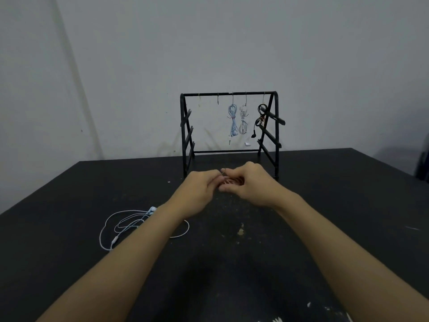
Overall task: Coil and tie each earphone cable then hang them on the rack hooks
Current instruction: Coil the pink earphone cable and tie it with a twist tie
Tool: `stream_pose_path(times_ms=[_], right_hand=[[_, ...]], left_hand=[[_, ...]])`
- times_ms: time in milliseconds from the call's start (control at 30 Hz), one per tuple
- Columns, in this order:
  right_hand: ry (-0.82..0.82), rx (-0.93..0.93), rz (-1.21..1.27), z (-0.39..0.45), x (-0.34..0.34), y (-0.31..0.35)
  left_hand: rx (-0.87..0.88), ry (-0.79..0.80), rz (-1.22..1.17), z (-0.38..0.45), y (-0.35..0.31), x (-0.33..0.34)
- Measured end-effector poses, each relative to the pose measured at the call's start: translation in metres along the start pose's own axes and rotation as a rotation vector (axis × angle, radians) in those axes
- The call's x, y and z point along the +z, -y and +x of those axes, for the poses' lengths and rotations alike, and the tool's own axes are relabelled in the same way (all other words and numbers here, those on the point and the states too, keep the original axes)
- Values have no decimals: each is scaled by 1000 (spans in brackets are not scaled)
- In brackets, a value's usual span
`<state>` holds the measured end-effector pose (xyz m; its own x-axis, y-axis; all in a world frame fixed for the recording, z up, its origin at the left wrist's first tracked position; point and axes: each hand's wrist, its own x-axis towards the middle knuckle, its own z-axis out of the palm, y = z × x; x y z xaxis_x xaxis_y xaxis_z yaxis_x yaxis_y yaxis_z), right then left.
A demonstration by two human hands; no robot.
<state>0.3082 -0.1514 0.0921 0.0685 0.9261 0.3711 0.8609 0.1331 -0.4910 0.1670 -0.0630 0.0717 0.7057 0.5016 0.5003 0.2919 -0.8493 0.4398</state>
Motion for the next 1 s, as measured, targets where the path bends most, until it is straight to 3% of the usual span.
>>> stream_pose_path(times_ms=[200,333,467,600,667,800,1000], right_hand=[[-104,-22,-53,-2,9,-3],[-69,-50,-217,2,9,-9],[-181,-293,-293,-2,11,-16],[-298,-400,-338,-10,18,-21],[-331,-359,-317,-10,24,-24],[-353,-140,-161,-4,31,-22],[-73,154,269,-3,18,-2]], left_hand=[[-18,16,120,2,-8,0],[-49,80,214,1,-15,-1],[-208,181,-115,-5,-25,-5],[-370,230,-469,-12,-25,0],[-299,175,-363,-11,-20,5],[8,-75,35,-5,-9,16],[203,-268,443,-9,1,18]])
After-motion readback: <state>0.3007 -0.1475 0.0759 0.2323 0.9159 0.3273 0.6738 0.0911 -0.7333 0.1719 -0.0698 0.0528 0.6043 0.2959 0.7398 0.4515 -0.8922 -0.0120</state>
